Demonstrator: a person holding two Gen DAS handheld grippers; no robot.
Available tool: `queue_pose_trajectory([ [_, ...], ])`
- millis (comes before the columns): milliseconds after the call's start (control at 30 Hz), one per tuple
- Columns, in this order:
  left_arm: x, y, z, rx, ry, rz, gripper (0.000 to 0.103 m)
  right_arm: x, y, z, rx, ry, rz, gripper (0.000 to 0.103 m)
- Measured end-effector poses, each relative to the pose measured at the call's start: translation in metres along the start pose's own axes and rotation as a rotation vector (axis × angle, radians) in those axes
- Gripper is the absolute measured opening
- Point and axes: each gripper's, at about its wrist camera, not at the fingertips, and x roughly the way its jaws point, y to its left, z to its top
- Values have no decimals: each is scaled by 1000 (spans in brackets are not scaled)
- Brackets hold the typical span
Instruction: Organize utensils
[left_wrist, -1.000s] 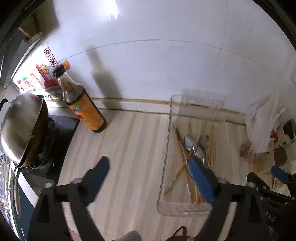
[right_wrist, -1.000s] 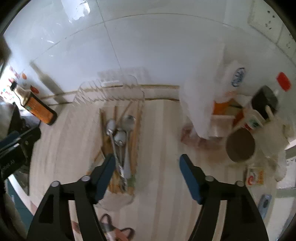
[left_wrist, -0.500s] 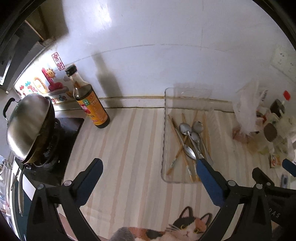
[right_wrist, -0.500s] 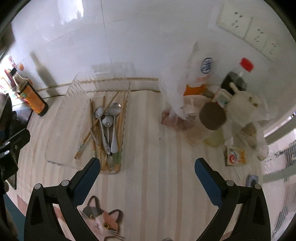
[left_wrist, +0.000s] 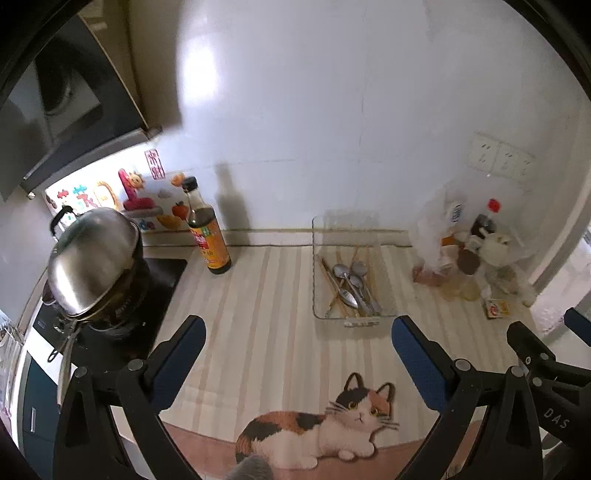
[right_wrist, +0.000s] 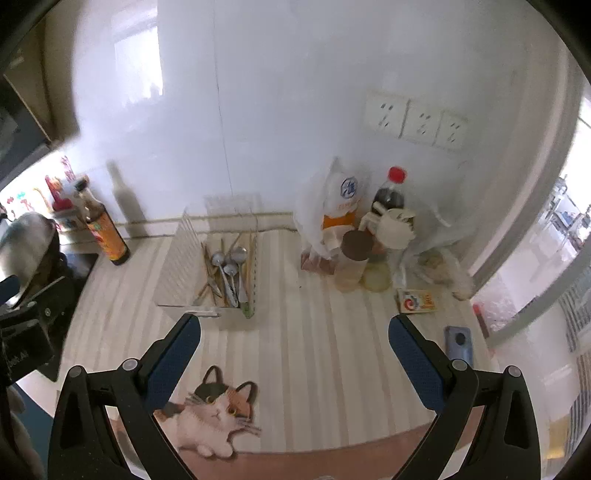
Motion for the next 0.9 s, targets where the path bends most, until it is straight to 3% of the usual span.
queue_pose_trajectory([
  [233, -59, 15, -20, 5, -58, -30, 103, -81, 3, -24, 21, -87, -19, 103],
  [433, -89, 17, -32, 9, -86, -31, 103, -122, 6, -40, 37, -119, -29, 103],
  [900, -94, 6, -35, -40, -50, 26, 103, -141, 1, -39, 9, -119, -21, 103],
])
